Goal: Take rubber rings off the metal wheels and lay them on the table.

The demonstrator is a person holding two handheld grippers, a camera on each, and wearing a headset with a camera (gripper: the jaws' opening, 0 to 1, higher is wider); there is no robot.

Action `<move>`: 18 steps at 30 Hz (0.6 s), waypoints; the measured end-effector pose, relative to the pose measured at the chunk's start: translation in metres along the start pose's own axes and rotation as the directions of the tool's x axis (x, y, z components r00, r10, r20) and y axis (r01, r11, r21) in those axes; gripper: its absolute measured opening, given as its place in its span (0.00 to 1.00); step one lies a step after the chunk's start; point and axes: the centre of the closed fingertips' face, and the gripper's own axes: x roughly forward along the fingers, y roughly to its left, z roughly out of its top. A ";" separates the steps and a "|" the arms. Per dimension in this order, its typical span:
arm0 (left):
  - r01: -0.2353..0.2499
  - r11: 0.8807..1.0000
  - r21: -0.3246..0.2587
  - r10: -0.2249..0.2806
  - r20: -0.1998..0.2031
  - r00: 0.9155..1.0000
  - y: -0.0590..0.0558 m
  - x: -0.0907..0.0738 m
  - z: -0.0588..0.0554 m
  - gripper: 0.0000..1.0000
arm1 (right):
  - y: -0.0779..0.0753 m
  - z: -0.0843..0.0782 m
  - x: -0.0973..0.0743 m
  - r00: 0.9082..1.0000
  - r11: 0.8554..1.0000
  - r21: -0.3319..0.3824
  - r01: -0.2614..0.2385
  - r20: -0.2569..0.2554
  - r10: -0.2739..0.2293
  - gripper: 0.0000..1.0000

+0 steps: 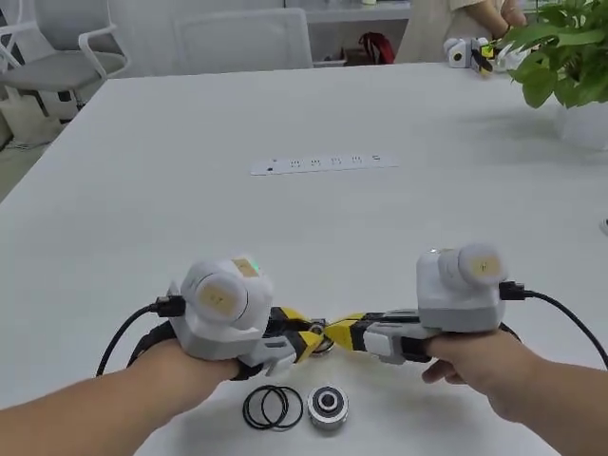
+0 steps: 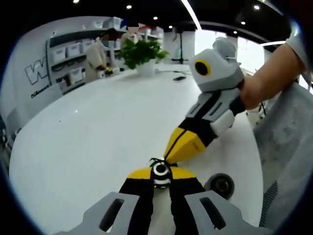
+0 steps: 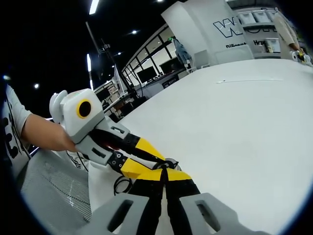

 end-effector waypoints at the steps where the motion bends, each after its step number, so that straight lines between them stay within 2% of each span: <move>1: 0.000 1.000 0.000 0.000 -0.001 1.000 0.000 0.000 0.000 0.11 | 0.001 0.000 0.000 1.000 1.000 -0.002 -0.003 0.001 0.003 0.00; 6: 0.001 1.000 0.003 -0.001 -0.001 1.000 0.000 0.000 0.000 0.11 | 0.003 0.002 0.001 1.000 1.000 -0.010 -0.009 0.003 0.009 0.00; 9: 0.001 1.000 0.002 -0.001 -0.001 1.000 0.000 0.000 0.000 0.11 | 0.010 0.002 0.000 0.999 0.999 -0.001 -0.039 0.003 0.039 0.00; 12: 0.003 1.000 0.002 -0.003 0.001 1.000 0.000 0.000 0.000 0.11 | 0.010 0.002 0.000 0.999 0.999 -0.004 -0.035 0.004 0.035 0.00; 18: 0.003 1.000 0.007 -0.003 -0.004 1.000 0.000 0.000 0.000 0.12 | 0.001 0.001 -0.003 1.000 1.000 0.015 -0.001 0.003 0.001 0.00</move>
